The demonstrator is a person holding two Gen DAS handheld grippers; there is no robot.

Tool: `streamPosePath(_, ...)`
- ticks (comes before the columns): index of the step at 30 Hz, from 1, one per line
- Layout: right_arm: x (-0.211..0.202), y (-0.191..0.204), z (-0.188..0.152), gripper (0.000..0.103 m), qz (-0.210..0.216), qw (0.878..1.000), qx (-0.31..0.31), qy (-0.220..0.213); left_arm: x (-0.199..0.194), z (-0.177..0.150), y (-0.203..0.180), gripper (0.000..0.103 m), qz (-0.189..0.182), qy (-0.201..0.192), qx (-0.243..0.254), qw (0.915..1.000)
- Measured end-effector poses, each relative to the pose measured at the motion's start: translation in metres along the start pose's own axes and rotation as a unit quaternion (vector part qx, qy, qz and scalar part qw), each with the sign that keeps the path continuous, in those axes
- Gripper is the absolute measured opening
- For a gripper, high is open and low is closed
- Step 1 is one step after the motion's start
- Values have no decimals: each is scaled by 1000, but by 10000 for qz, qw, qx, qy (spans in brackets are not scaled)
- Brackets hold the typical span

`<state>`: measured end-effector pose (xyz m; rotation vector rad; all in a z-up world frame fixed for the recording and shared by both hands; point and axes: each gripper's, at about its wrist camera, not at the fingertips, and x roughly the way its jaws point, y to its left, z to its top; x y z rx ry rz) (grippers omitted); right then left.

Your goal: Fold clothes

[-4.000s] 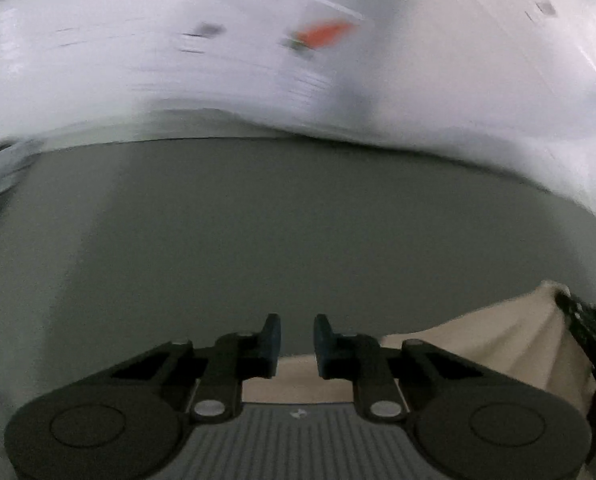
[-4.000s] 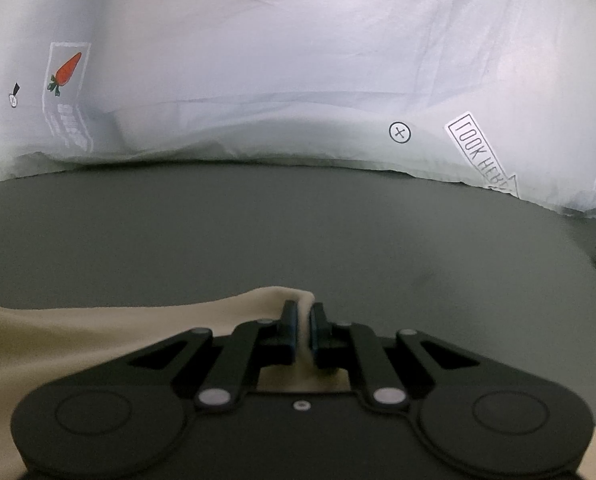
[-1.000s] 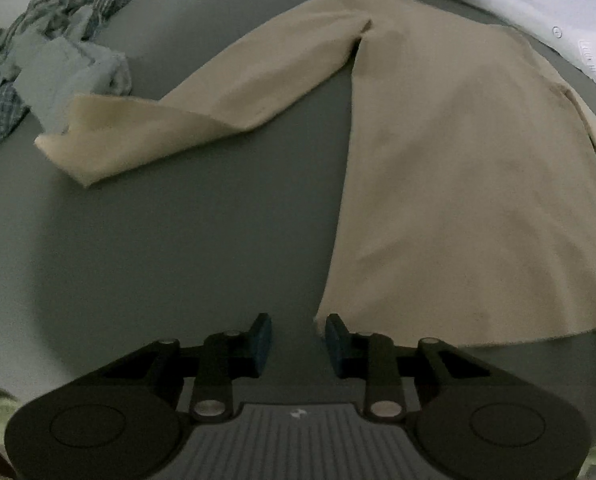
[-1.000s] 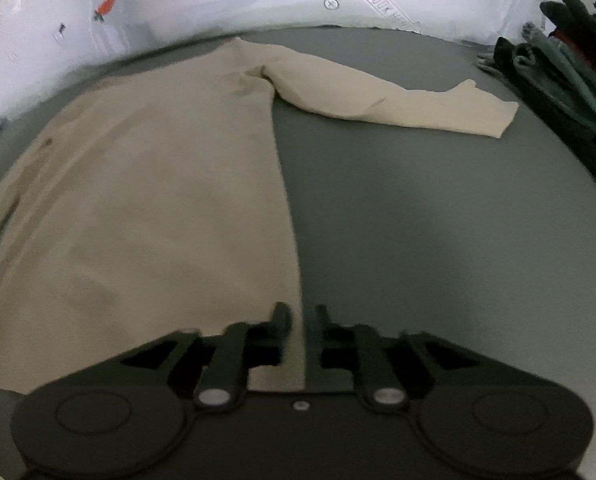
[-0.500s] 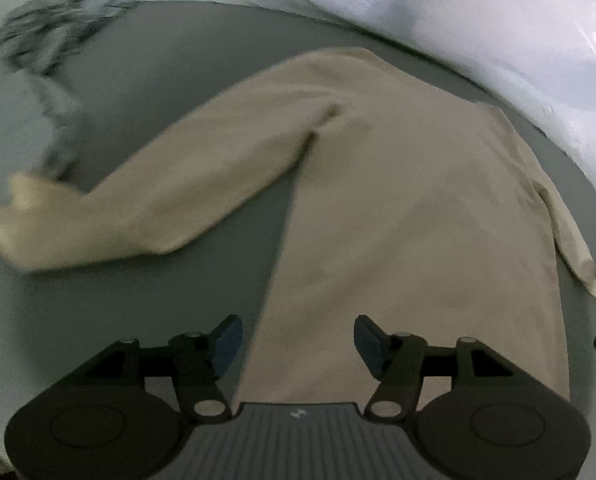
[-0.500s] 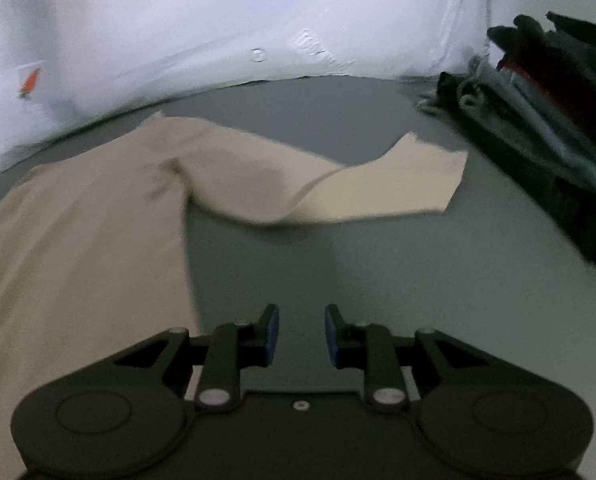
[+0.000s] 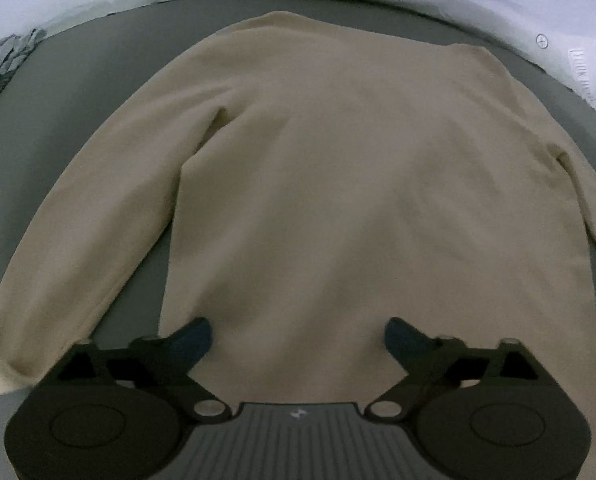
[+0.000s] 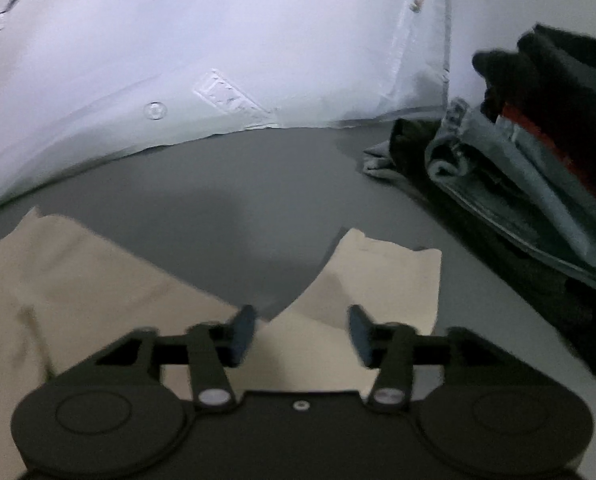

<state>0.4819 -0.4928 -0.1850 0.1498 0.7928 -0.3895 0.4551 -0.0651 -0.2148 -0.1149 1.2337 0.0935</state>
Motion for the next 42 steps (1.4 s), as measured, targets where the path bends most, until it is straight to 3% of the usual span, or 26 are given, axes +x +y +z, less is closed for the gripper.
streamPosePath(6, 25, 3, 3, 52, -319, 9991, 219, 192, 7, 8, -13, 103, 265, 79, 5, 9996)
streamPosePath(8, 24, 1, 2, 34, -269, 9992, 247, 157, 6, 8, -13, 103, 262, 98, 12, 9996)
streamPosePath(9, 22, 0, 1, 14, -216, 9994, 233, 121, 4, 6, -14, 103, 265, 100, 9, 9996)
streamPosePath(10, 19, -3, 0, 5, -164, 9993, 317, 74, 4, 7, -16, 103, 270, 93, 10, 9996)
streamPosePath(16, -36, -17, -20, 4, -148, 9947, 778, -655, 3, -1, -14, 103, 273, -48, 19, 9996)
streamPosePath(19, -71, -22, -42, 4, -310, 9917, 952, -803, 2, -6, -12, 103, 275, -121, 23, 9995)
streamPosePath(27, -93, -43, -107, 9, -516, 9905, 1269, 121, -3, -15, -12, 103, 277, -288, 36, 9992)
streamPosePath(30, -95, -55, -108, 28, -603, 9818, 1796, 86, -4, -16, -11, 103, 275, -296, 38, 9992)
streamPosePath(37, -81, -71, -92, 44, -1253, 9706, 2048, -166, -6, -20, -11, 103, 275, -405, 52, 9988)
streamPosePath(39, -73, -78, -91, 49, -1192, 9711, 2068, -18, -6, -21, -11, 103, 277, -457, 48, 9986)
streamPosePath(41, -69, -79, -92, 47, -1096, 9744, 1959, 101, -7, -23, -11, 103, 280, -509, 45, 9983)
streamPosePath(42, -70, -76, -94, 35, -1118, 9762, 1854, 80, -7, -24, -11, 103, 281, -535, 43, 9982)
